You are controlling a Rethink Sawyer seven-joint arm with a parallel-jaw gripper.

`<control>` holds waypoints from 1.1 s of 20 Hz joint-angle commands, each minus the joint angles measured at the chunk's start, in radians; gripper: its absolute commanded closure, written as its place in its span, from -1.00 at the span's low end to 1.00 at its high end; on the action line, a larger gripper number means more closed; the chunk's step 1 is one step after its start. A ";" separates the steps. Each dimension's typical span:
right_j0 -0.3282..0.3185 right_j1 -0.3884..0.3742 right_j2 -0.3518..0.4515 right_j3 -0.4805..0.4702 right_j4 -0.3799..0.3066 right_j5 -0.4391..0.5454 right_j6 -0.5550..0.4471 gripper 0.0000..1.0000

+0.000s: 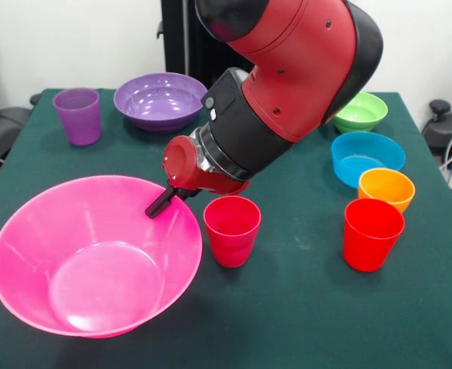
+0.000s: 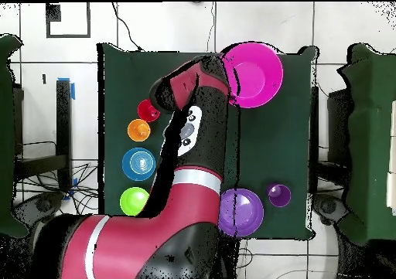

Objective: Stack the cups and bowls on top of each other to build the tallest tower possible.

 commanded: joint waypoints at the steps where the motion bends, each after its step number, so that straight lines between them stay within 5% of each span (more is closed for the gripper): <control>1: 0.008 0.028 0.096 -0.027 -0.058 0.102 -0.338 1.00; 22: 0.008 0.015 0.093 -0.007 -0.070 0.065 -0.314 1.00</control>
